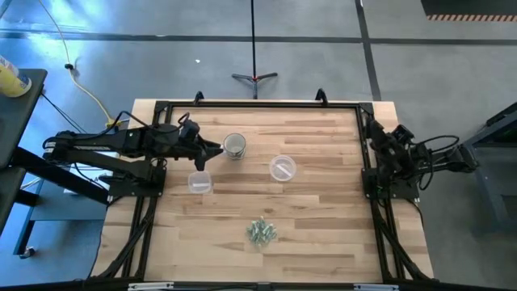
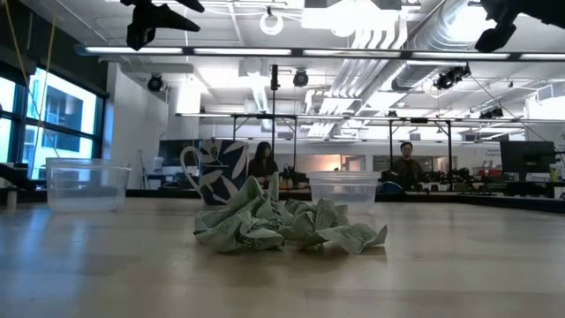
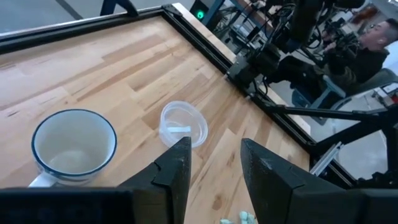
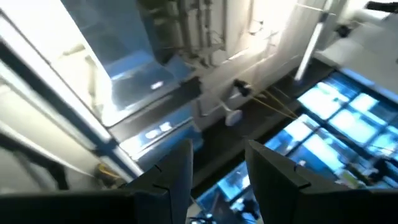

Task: Pick and place Stevia / Truvia into bins
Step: Adjust the right transparent container

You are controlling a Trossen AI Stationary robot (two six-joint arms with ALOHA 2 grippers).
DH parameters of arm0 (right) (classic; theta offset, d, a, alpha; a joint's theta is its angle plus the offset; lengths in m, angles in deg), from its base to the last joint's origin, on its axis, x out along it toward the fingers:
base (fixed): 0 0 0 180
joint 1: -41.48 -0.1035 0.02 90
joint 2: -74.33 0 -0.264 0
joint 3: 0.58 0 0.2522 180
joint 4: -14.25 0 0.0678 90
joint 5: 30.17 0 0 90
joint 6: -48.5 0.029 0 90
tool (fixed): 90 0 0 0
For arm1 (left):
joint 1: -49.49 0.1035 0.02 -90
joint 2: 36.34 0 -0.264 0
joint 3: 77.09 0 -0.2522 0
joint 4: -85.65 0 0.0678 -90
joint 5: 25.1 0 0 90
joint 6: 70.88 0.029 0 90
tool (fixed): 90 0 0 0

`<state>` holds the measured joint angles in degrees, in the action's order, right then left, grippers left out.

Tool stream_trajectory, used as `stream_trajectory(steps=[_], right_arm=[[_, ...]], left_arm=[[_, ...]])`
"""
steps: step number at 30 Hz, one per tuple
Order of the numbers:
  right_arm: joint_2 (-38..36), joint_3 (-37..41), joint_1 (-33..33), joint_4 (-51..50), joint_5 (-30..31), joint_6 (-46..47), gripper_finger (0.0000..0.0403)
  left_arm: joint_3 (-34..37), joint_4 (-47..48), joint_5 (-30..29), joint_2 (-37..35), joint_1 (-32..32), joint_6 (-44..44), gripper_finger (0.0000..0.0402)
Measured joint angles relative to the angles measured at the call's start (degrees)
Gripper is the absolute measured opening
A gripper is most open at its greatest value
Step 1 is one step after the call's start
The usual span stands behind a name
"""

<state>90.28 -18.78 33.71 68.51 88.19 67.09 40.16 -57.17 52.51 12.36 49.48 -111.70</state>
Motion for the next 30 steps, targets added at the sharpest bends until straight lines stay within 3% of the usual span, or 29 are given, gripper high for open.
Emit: stream_trajectory(steps=[8,14,20,25,30], right_arm=[[0.1,0.0,0.0,-1.0,-4.7,2.6,0.014],[2.5,-0.2,0.0,-9.3,-2.5,9.6,0.014],[6.6,-7.0,0.6,-47.2,3.0,17.4,0.014],[12.1,-16.9,4.6,-79.5,3.5,19.8,0.014],[25.3,-24.4,12.3,-89.4,-2.7,14.3,0.014]], left_arm=[[0.0,0.2,1.4,0.9,0.0,-2.1,0.0172],[0.0,-6.9,3.4,3.5,0.0,-4.1,0.0172],[0.0,-5.1,5.2,6.1,0.0,-3.0,0.0172],[0.0,-3.1,7.5,8.6,0.0,-2.9,0.0172],[0.0,-3.5,7.6,13.0,0.0,1.1,0.0172]])
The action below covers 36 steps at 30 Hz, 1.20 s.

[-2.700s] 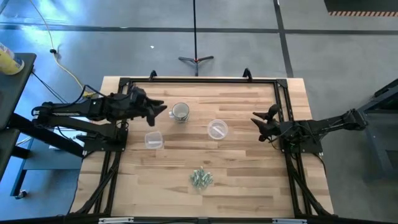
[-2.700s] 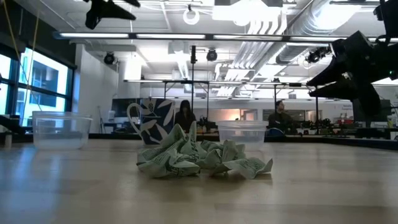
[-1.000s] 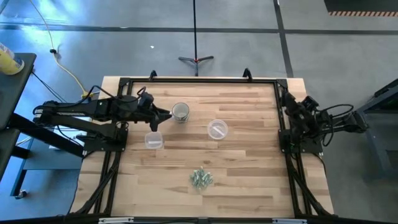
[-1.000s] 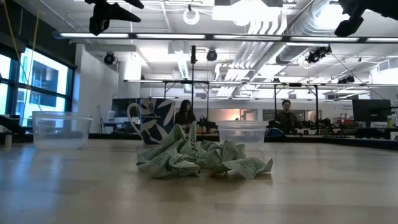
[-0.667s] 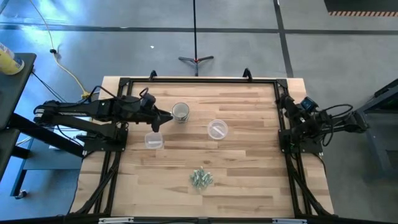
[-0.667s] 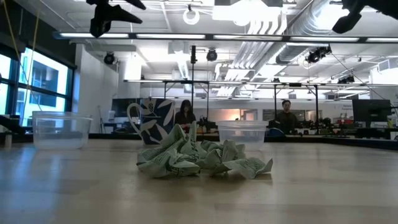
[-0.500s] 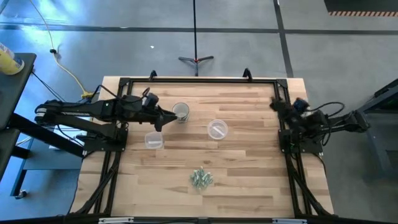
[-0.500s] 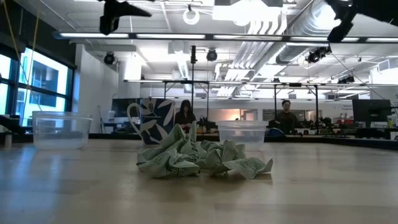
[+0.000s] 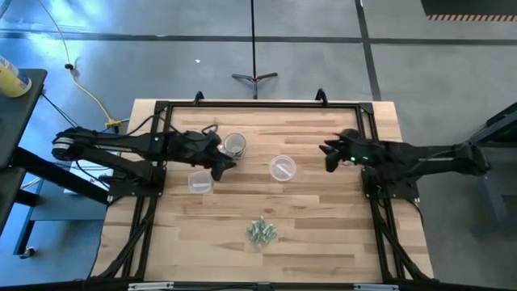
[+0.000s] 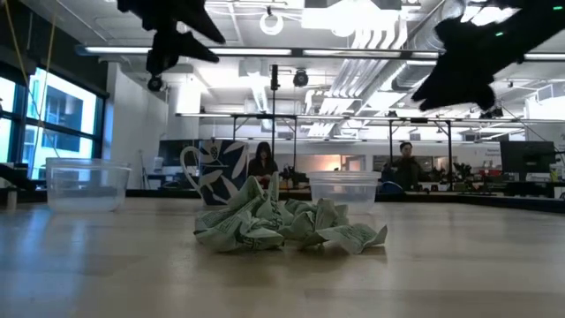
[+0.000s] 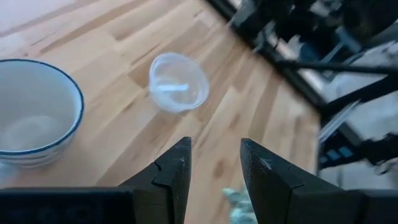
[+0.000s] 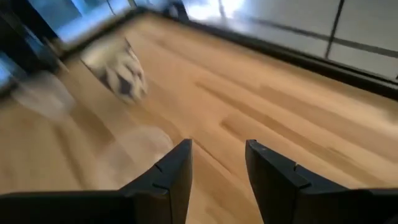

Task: Pick and place Stevia / Truvia into bins
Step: Adjust the right transparent container

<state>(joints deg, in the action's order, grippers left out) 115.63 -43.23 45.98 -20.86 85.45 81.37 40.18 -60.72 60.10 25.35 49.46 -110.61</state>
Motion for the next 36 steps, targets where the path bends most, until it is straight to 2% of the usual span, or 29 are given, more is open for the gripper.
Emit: stream_trajectory(steps=[5,9,12,16,18,23,30,36], right_arm=[[17.1,-4.9,7.2,-0.4,-9.7,-11.3,0.014],[27.3,-9.1,13.9,-0.1,-18.2,-7.7,0.0129],[31.5,-12.0,18.6,0.0,-19.8,-3.4,0.0097],[37.7,-16.7,22.6,-1.5,-25.5,-3.1,0.0024],[41.6,-18.4,22.5,-4.3,-27.2,-4.1,0.0007],[48.8,-22.9,20.2,-3.8,-27.9,-5.6,0.0014],[53.7,-26.2,17.1,-3.8,-28.9,-8.1,0.0003],[57.7,-28.6,11.9,-2.8,-36.0,-8.6,0.0003]], left_arm=[[0.0,0.1,2.5,4.0,0.0,3.3,0.0172],[0.0,0.1,5.5,5.6,0.0,1.5,0.0172],[0.0,0.1,5.8,5.7,0.0,-0.8,0.0172],[0.0,0.0,5.7,5.7,0.0,-1.1,0.0172],[0.0,0.0,5.1,5.7,0.0,-1.1,0.0172],[0.0,0.0,3.9,5.7,0.0,-1.3,0.0172],[0.0,0.0,3.9,5.7,0.0,-1.3,0.0172],[0.0,0.2,3.8,5.7,0.0,-1.1,0.0172]])
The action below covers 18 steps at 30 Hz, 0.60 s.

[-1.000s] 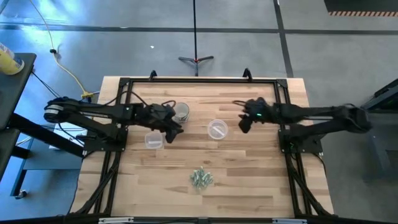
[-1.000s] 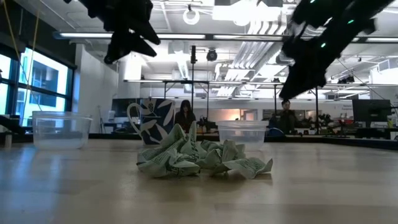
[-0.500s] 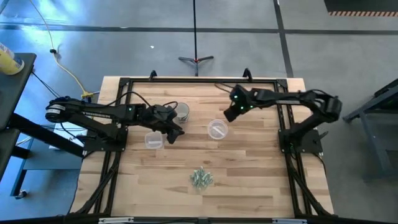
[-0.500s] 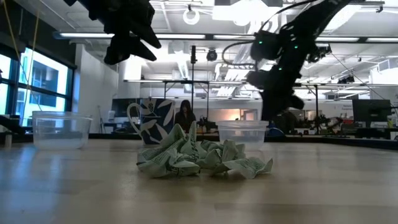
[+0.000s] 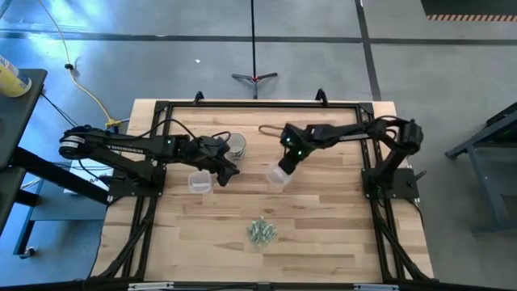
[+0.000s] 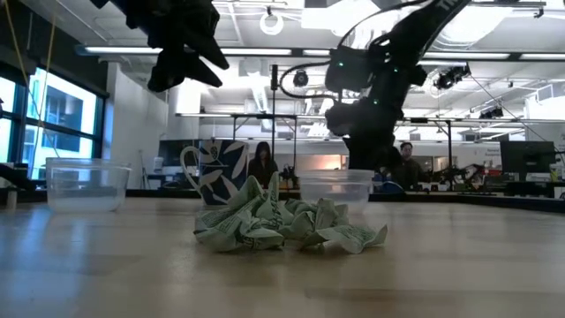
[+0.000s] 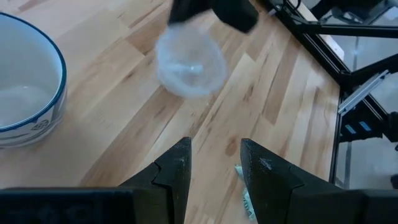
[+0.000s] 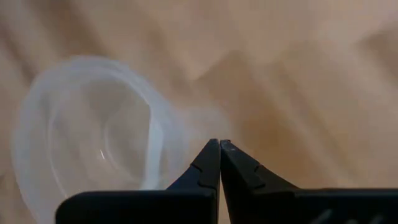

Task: Pick and place Stevia / Truvia into bins
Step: Adjust the right transparent container, then put the white stevia packet into the right transparent container

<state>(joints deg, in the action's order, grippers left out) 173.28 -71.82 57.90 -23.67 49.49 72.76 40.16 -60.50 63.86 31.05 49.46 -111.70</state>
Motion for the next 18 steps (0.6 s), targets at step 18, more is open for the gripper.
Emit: stream_trajectory(steps=[18], right_arm=[[-7.8,-5.4,-17.0,-13.1,22.0,-27.7,0.0023]], left_arm=[[0.0,3.8,-0.3,0.9,-6.8,12.6,0.0172]])
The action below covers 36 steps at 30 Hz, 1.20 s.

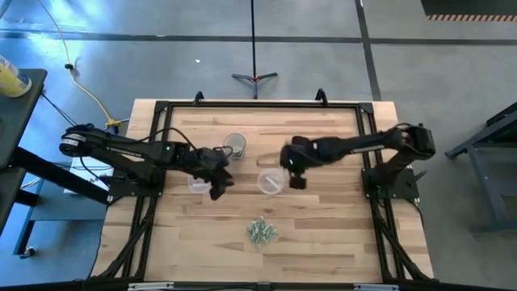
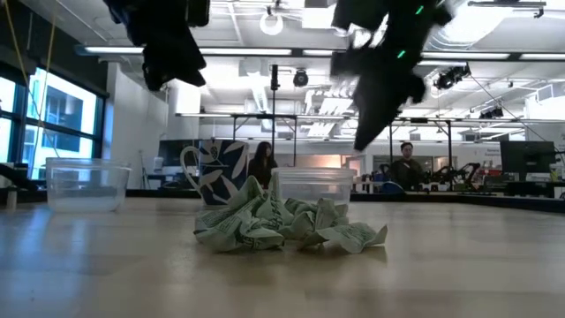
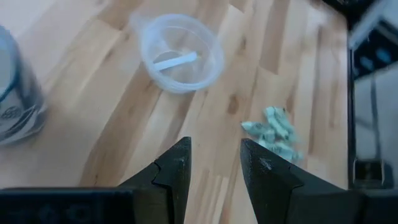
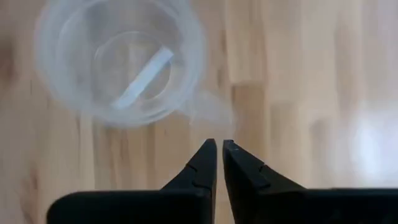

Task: Pick and place Stevia / Truvia into bins
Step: Put the white stevia packet into the right transparent container

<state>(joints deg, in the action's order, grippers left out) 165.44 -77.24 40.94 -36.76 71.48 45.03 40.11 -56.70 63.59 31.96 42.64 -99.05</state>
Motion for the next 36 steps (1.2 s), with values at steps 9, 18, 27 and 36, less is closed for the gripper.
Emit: stream_trajectory(steps=[9,18,27,36], right_arm=[[-0.2,0.0,-10.9,-0.7,-4.3,-6.5,0.0112],[-0.1,0.1,-23.2,-0.4,1.1,-2.3,0.0224],[1.3,0.0,-28.6,6.6,6.3,24.2,0.0237],[2.7,0.0,-32.1,6.0,11.4,39.3,0.0237]], left_arm=[[0.0,-5.7,1.0,11.5,-3.4,7.8,0.0172],[-2.9,-9.9,2.0,18.7,-13.5,8.5,0.0209],[-5.9,-13.3,5.5,27.8,-12.4,23.3,0.0187],[-6.2,-20.0,1.1,31.1,-11.5,34.4,0.0148]])
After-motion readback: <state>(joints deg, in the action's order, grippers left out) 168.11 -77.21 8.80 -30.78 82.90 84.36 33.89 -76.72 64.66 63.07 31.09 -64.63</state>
